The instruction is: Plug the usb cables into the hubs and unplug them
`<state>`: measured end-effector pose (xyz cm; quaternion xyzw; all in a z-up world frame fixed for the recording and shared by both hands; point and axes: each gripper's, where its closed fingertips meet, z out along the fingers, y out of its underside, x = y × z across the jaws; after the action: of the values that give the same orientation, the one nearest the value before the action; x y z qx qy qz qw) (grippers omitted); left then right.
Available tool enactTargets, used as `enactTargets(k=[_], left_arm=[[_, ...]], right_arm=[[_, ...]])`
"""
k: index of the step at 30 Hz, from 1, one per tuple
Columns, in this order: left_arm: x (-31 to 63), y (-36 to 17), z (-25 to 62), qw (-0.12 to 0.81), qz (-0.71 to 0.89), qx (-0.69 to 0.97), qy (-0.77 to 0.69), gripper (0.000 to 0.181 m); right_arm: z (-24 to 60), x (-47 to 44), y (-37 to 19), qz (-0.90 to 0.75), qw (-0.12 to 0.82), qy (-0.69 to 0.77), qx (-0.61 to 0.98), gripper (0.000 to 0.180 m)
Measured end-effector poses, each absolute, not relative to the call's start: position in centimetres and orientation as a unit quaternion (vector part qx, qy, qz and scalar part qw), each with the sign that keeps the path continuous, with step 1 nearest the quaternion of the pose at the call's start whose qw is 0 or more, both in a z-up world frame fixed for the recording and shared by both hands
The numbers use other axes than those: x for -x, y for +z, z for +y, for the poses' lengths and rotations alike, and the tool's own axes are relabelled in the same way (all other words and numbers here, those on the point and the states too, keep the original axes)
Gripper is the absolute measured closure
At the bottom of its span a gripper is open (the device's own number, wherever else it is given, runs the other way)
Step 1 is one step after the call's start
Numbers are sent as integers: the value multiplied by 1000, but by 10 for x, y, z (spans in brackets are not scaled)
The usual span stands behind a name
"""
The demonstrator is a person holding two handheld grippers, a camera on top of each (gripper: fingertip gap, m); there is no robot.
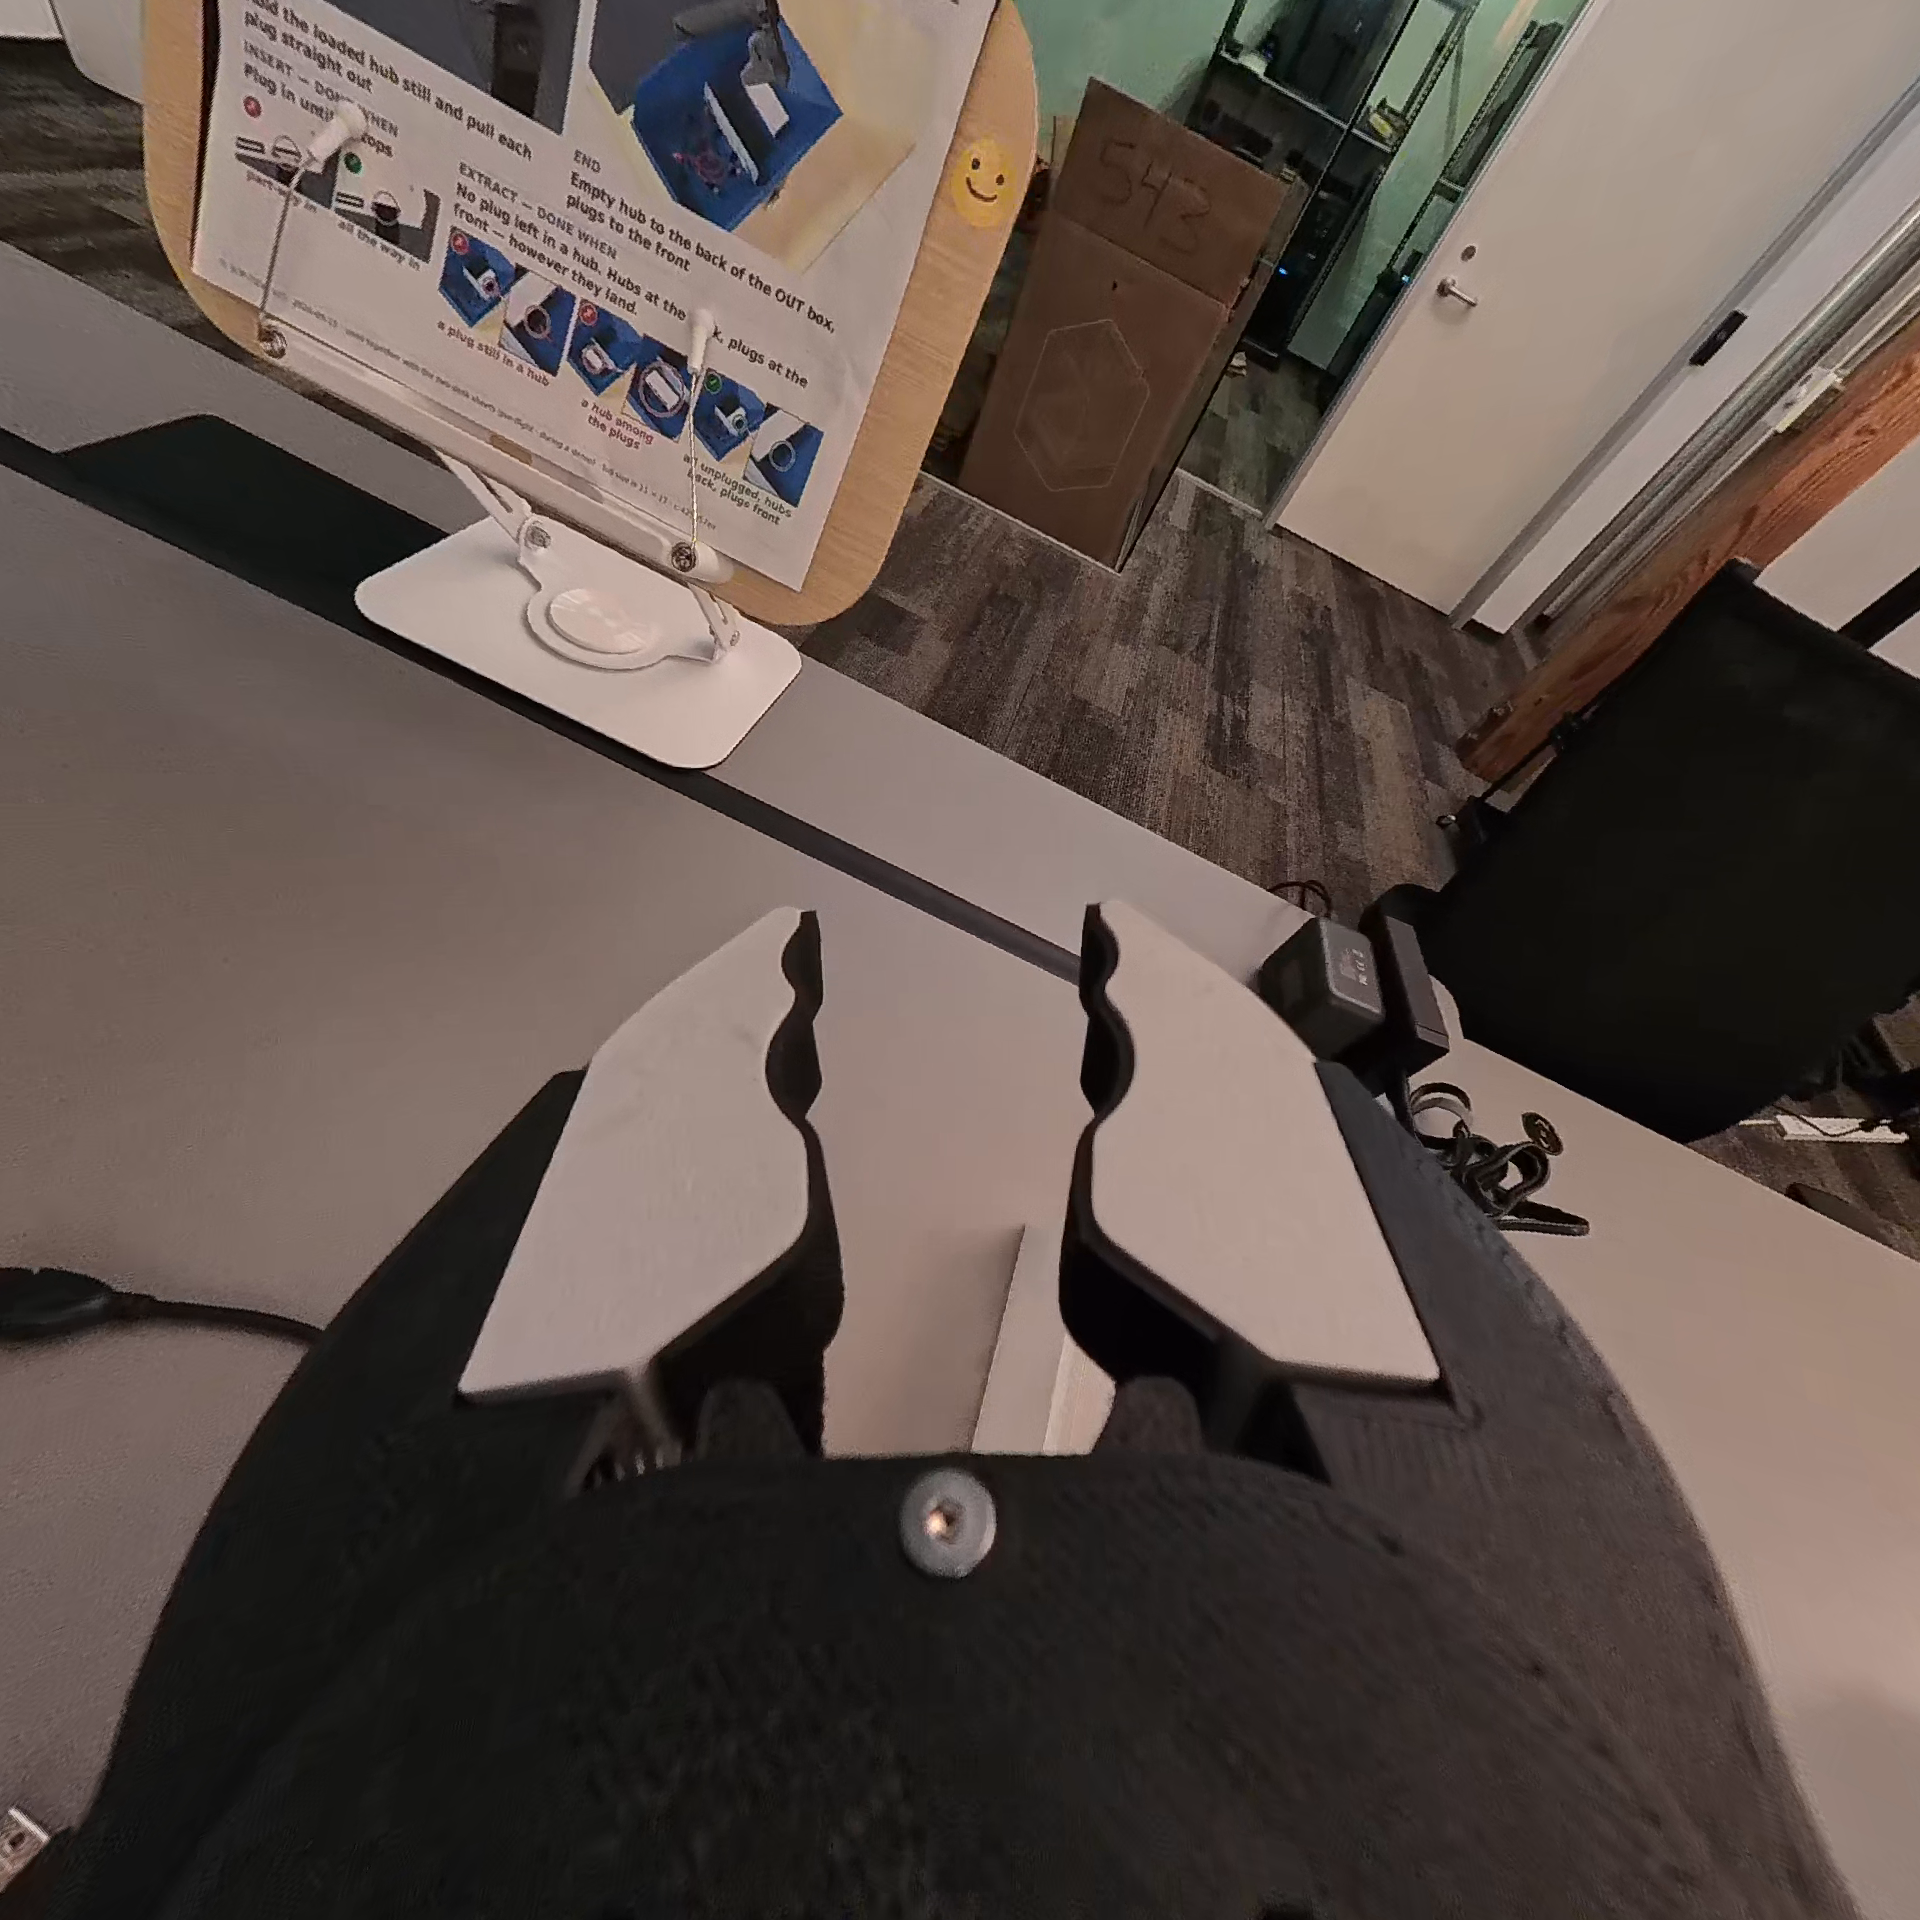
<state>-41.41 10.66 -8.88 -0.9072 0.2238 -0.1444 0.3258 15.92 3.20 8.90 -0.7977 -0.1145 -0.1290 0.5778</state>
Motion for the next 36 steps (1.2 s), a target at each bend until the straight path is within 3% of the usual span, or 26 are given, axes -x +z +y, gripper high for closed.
enactTargets(k=[1,7,12,18,21,27,36], left_arm=[[416,-74,105,347,221,900,-146,179],[409,47,82,474,243,836,-135,180],[350,151,47,544,321,763,-135,179],[237,212,3,553,451,691,-116,179],[175,189,-9,506,526,677,-91,179],[74,63,-19,361,648,666,-81,179],[-22,-75,-40,225,690,660,-194,179]], right_arm=[[31,-160,90,-115,579,-129,797,131],[28,-162,96,-112,588,-122,792,131],[24,-163,98,-113,590,-127,790,131],[17,-167,104,-111,596,-129,785,131],[14,-170,105,-111,596,-130,785,131],[12,-175,106,-112,595,-125,786,131],[14,-174,101,-121,588,-121,791,131]])
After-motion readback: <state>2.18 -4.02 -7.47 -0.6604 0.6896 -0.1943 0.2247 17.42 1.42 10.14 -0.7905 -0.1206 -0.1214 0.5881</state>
